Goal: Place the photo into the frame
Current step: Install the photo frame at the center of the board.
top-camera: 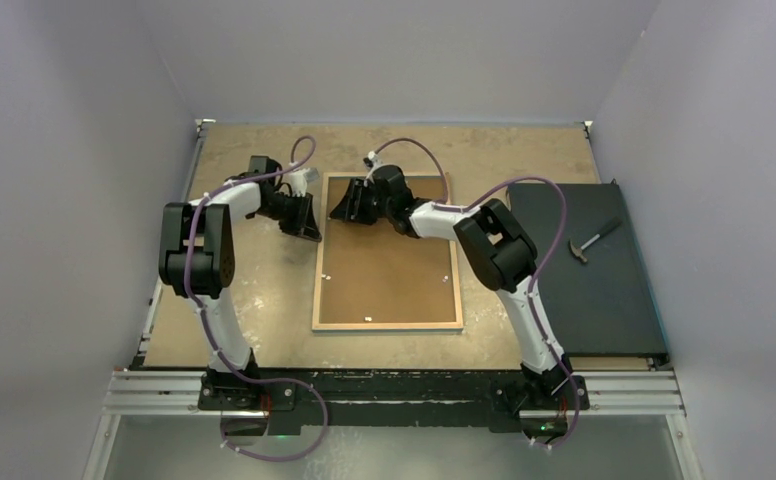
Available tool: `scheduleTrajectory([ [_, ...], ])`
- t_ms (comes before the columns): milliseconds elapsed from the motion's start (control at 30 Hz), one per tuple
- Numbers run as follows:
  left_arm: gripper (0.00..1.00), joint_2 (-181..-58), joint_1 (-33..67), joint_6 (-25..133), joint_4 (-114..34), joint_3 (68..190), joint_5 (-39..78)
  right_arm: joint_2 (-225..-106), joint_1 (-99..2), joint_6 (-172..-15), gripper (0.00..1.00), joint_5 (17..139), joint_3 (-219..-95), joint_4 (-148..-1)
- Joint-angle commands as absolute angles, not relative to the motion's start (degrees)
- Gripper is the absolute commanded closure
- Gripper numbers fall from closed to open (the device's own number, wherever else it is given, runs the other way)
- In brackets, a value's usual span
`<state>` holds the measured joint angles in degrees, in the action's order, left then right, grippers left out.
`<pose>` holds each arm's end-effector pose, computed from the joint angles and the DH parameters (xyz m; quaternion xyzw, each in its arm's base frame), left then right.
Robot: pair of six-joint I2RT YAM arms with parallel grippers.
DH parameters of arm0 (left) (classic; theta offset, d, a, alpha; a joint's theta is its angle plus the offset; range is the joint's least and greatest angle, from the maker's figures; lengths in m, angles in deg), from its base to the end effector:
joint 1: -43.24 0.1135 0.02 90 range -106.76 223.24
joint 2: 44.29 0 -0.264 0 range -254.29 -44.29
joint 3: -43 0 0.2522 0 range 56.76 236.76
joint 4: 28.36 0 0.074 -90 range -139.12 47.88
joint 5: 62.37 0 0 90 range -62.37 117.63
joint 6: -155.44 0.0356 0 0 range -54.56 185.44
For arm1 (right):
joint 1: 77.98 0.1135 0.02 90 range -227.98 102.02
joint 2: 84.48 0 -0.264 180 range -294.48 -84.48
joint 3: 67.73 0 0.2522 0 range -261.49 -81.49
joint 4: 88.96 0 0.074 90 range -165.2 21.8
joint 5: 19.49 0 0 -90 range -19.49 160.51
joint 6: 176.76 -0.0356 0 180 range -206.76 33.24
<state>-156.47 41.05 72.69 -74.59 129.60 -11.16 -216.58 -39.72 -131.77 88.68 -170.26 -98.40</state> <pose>0.3778 -0.0368 0.1524 0.1290 0.9239 -0.3210 0.1634 0.3995 0.3292 0.1478 -0.0426 0.8134 0.4724 0.3366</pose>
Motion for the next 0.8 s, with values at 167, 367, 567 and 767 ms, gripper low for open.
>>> scheduleTrajectory([
  [167, 0.92, -157.3, 40.9, 73.3, -71.7, 127.6, -9.2, -218.0, -38.3, -134.7, 0.56, 89.3, -172.5, -100.3],
  [367, 0.92, -156.9, 40.8, 73.8, -71.7, 127.0, -8.9, -219.4, -37.9, -135.6, 0.58, 88.3, -174.2, -99.5],
  [567, 0.93, -156.7, 40.9, 74.1, -71.9, 126.8, -8.9, -220.3, -37.7, -136.5, 0.59, 87.5, -174.9, -99.2],
  [767, 0.93, -156.5, 40.9, 74.4, -71.8, 126.6, -9.0, -220.8, -37.6, -137.1, 0.6, 86.3, -175.3, -99.3],
])
